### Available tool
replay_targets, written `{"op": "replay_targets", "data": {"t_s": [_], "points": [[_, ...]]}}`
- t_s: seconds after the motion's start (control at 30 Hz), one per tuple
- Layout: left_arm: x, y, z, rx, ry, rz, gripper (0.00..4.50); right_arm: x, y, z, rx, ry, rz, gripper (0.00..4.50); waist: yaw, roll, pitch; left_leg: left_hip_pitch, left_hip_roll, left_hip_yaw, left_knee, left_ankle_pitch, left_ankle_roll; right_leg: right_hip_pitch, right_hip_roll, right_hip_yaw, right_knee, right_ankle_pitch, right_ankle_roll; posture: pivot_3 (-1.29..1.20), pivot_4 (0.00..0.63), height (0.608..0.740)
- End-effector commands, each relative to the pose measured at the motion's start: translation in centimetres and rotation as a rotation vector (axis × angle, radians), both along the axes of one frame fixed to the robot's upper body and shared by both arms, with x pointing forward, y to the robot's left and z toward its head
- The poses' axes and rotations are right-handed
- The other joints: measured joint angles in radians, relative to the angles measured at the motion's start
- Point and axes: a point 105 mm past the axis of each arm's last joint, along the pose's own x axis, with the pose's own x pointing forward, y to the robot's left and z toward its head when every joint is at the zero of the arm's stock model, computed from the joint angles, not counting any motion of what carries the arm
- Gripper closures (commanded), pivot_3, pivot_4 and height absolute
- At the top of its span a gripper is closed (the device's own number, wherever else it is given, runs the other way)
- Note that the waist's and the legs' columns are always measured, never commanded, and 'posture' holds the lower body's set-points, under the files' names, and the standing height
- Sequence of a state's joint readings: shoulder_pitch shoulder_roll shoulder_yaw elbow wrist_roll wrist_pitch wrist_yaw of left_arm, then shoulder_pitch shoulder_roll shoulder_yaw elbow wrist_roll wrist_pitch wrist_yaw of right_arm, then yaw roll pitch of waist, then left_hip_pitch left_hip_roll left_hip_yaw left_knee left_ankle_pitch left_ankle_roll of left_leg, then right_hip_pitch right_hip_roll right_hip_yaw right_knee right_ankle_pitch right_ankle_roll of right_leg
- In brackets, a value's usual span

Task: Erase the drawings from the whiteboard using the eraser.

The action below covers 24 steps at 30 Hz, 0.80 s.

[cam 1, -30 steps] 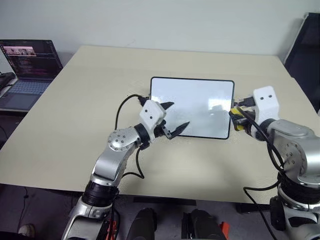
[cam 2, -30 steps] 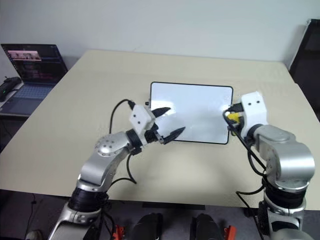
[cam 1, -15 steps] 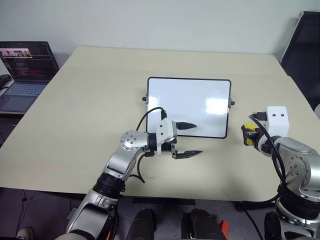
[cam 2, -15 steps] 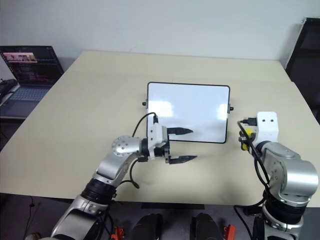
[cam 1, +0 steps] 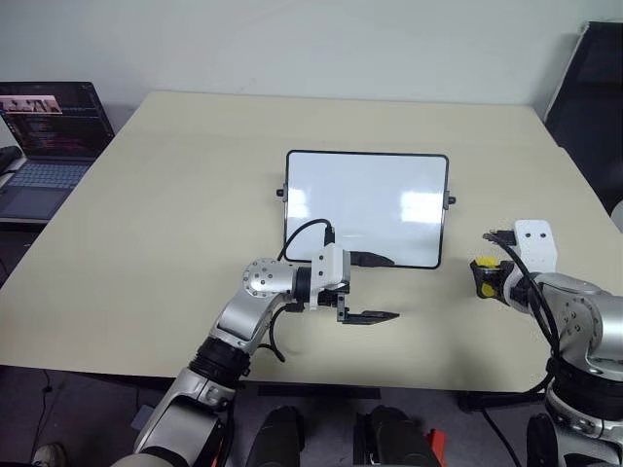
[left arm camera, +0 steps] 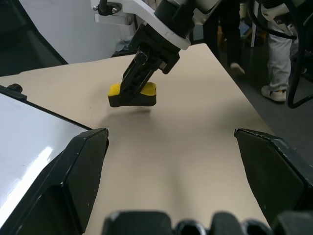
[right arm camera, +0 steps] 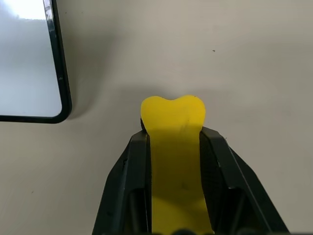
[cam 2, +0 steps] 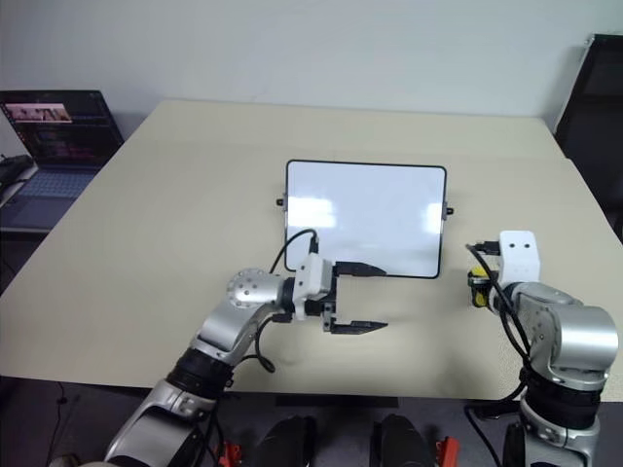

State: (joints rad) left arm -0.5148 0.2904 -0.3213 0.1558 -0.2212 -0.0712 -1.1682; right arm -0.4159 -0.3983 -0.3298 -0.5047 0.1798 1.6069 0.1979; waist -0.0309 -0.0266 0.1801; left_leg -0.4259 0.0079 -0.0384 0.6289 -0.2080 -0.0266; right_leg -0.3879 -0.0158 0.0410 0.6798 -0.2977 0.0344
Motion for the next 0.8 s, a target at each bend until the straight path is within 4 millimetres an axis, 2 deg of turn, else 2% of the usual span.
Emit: {"op": "replay_targets", "data": {"t_s": [0.03,0.23,0.5,0.8], "points": [[0.5,0.2,1.2,-0.018,-0.057,0.012,0.0,0.3,-0.3,0.7,-0.005,-0.009,0.0,3.51,0.0,0.0,0.0,0.0,0.0,0.0,0.0,0.0,0.0,0.0,0.0,0.0,0.0,0.0,0.0,0.0,0.15,0.74],[1.1,0.4,1.1,-0.019,-0.053,0.04,0.0,0.3,-0.3,0.2,-0.002,0.014,-0.002,3.51,0.0,0.0,0.0,0.0,0.0,0.0,0.0,0.0,0.0,0.0,0.0,0.0,0.0,0.0,0.0,0.0,0.15,0.74],[1.0,0.5,1.1,-0.005,-0.07,0.044,0.0,1.2,-0.2,0.4,0.0,0.005,0.006,3.51,0.0,0.0,0.0,0.0,0.0,0.0,0.0,0.0,0.0,0.0,0.0,0.0,0.0,0.0,0.0,0.0,0.15,0.74],[0.7,0.5,1.3,-0.01,-0.073,0.047,0.0,1.3,-0.3,0.0,0.0,0.015,0.017,3.51,0.0,0.0,0.0,0.0,0.0,0.0,0.0,0.0,0.0,0.0,0.0,0.0,0.001,0.0,0.0,0.0,0.15,0.74]]}}
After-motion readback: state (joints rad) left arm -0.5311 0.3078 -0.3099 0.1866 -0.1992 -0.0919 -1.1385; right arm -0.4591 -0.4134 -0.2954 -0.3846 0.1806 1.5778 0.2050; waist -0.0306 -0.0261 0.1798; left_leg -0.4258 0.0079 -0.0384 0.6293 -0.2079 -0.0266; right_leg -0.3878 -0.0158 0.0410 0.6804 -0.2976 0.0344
